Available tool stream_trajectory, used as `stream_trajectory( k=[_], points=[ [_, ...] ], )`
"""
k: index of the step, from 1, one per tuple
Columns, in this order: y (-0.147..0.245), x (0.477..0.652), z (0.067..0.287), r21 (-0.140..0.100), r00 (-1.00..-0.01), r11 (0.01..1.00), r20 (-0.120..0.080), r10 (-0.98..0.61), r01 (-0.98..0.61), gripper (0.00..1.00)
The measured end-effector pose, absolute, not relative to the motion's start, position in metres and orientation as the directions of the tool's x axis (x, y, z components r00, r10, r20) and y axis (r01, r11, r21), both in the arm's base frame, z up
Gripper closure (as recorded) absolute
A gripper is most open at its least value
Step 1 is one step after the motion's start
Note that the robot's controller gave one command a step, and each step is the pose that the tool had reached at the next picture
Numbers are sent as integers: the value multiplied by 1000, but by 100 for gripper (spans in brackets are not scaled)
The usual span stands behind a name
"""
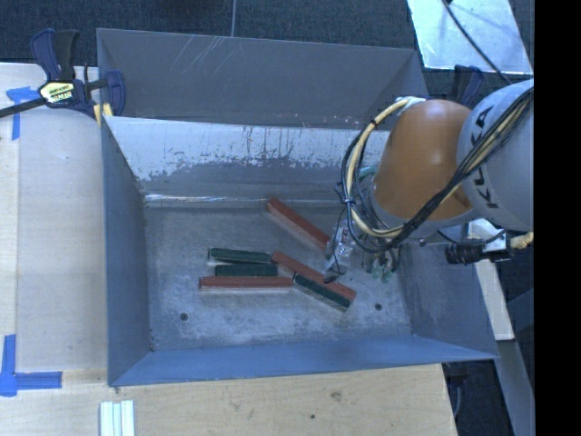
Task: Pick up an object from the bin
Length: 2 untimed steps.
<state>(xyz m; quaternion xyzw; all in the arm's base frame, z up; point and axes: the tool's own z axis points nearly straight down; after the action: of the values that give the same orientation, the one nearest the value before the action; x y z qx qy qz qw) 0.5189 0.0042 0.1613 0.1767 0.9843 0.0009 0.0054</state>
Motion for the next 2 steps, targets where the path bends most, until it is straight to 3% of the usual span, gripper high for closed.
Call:
stream_trajectory(
  k=[1, 2],
  points=[
    [4, 516, 157, 0, -937, 937, -1, 348, 348, 0],
    [1, 509, 66, -3, -932, 932, 4, 361, 361, 0]
  ],
)
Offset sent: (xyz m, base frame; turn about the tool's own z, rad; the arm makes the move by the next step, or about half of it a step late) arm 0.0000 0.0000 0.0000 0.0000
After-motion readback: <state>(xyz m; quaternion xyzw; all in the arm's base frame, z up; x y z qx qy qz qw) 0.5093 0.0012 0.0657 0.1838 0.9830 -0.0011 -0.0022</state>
